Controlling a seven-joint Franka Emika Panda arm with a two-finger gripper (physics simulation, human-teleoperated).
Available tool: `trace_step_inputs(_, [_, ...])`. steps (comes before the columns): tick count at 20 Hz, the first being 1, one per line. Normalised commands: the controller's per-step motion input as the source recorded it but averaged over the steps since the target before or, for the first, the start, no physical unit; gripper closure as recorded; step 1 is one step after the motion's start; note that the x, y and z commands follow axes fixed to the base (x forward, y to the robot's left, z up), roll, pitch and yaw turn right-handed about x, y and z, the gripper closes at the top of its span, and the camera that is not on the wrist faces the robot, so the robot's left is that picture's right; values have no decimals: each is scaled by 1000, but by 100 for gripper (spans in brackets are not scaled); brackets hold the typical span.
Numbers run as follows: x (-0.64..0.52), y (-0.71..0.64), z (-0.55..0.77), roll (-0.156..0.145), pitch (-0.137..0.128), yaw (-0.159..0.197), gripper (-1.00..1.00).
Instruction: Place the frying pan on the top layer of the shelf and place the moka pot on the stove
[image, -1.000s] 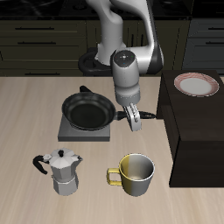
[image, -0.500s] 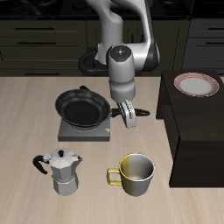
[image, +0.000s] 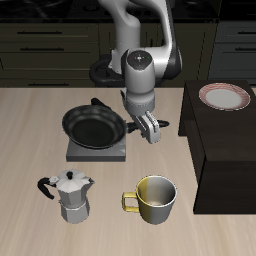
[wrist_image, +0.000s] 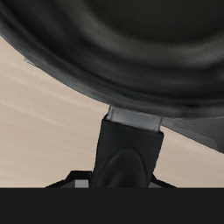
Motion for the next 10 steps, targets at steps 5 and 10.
trace_step_inputs(5, [44, -89, 116, -10, 14, 260, 100])
trace_step_inputs(10, [89, -232, 229, -11, -13, 212, 100])
